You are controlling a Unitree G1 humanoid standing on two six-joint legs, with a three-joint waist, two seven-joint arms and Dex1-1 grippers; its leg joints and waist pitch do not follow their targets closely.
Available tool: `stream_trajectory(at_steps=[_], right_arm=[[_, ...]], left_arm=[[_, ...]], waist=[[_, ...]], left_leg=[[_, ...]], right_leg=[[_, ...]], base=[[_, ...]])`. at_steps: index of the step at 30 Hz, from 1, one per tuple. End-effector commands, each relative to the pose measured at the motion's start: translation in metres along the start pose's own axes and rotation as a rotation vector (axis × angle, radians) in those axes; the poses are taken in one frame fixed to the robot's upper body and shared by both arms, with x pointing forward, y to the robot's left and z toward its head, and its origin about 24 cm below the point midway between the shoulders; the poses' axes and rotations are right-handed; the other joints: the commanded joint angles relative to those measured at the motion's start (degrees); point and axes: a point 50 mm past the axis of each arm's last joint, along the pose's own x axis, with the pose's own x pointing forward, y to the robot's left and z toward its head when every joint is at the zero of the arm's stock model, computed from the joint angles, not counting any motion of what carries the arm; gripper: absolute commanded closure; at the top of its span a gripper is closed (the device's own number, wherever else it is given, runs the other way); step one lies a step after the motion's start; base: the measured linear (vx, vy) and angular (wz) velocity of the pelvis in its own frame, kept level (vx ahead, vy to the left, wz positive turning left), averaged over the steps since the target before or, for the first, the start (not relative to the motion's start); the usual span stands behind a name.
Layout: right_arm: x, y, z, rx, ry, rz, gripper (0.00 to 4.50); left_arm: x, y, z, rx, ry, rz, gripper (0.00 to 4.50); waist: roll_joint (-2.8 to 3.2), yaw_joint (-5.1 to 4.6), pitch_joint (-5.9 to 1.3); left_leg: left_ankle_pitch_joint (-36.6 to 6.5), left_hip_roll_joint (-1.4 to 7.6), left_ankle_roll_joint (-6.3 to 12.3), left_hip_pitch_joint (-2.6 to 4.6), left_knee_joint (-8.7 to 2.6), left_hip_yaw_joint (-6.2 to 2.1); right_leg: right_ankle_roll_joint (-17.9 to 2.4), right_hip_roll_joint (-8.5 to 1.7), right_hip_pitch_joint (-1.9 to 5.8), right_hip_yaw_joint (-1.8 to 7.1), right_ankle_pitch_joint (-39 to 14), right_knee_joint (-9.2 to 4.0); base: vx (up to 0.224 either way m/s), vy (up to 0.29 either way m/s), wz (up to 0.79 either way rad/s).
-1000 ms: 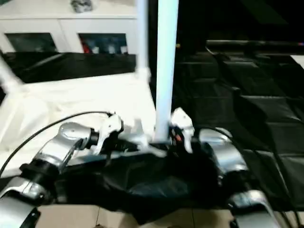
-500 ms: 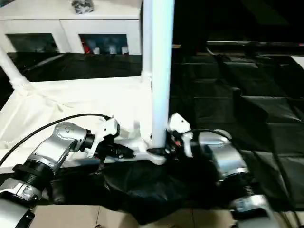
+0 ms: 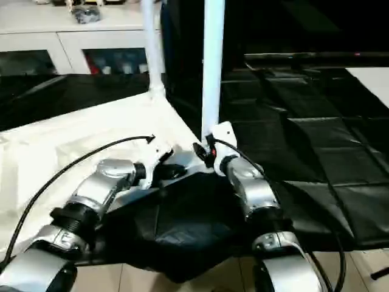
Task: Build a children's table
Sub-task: Rotate leg to tighten
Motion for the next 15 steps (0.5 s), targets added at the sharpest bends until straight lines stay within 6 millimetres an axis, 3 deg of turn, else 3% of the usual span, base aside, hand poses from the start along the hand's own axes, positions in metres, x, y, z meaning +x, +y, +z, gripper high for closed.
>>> stream_trajectory(at_steps=[1, 8, 9, 10, 13, 15], right_arm=[[0.01, 0.043, -0.031, 0.102, 0.129, 0.193, 1.79], [0.002, 0.03, -0.017, -0.005, 0.075, 0.323, 1.39], [-0.001, 0.028, -0.016, -0.024, 0.074, 0.354, 1.39], [-0.004, 0.025, -0.016, -0.044, 0.075, 0.38, 1.39], [-0.021, 0.014, -0.016, -0.128, 0.094, 0.512, 1.39], [-0.025, 0.012, -0.017, -0.144, 0.103, 0.539, 1.39]], left_arm=[[0.015, -0.015, 0.02, 0.039, -0.064, -0.062, 4.5], [0.004, -0.013, 0.015, 0.088, -0.053, -0.145, 4.5], [0.002, -0.013, 0.014, 0.094, -0.05, -0.161, 4.5], [0.0, -0.012, 0.013, 0.101, -0.046, -0.173, 4.5], [-0.012, -0.009, 0.008, 0.135, -0.026, -0.253, 4.5], [-0.015, -0.009, 0.008, 0.145, -0.023, -0.274, 4.5]], waist=[[-0.52, 0.06, -2.72], [-0.43, 0.12, -3.03], [-0.42, 0.32, -3.26], [-0.42, 0.32, -3.26], [-0.6, 1.03, -3.65], [-0.34, 1.56, -3.86]], left_leg=[[-20.5, 0.77, 2.34, 0.04, -4.37, -0.58], [-18.3, 1.0, 2.9, -0.39, -4.36, -0.5], [-15.9, 1.06, 3.66, -0.58, -4.15, -0.37], [-15.9, 1.06, 3.66, -0.58, -4.15, -0.37], [-10.5, 1.0, 6.08, -0.85, -3.56, -0.02], [-7.4, 1.16, 7.09, -0.93, -3.4, 0.07]], right_leg=[[-8.6, -3.27, 1.65, 1.93, -26.8, -5.93], [-10.9, -3.33, 2.15, 2.16, -20.3, -5.2], [-12.2, -3.3, 2.45, 2.24, -16.3, -4.75], [-12.2, -3.3, 2.45, 2.24, -16.3, -4.75], [-14.4, -3.3, 3.03, 2.27, -8.7, -4.0], [-15.4, -3.24, 3.15, 2.19, -4.6, -3.47]], base=[[0.0, 0.0, 0.0], [0.0, 0.0, 0.0], [0.0, 0.0, 0.0], [0.0, 0.0, 0.0], [0.0, 0.0, 0.0], [0.0, 0.0, 0.0]])
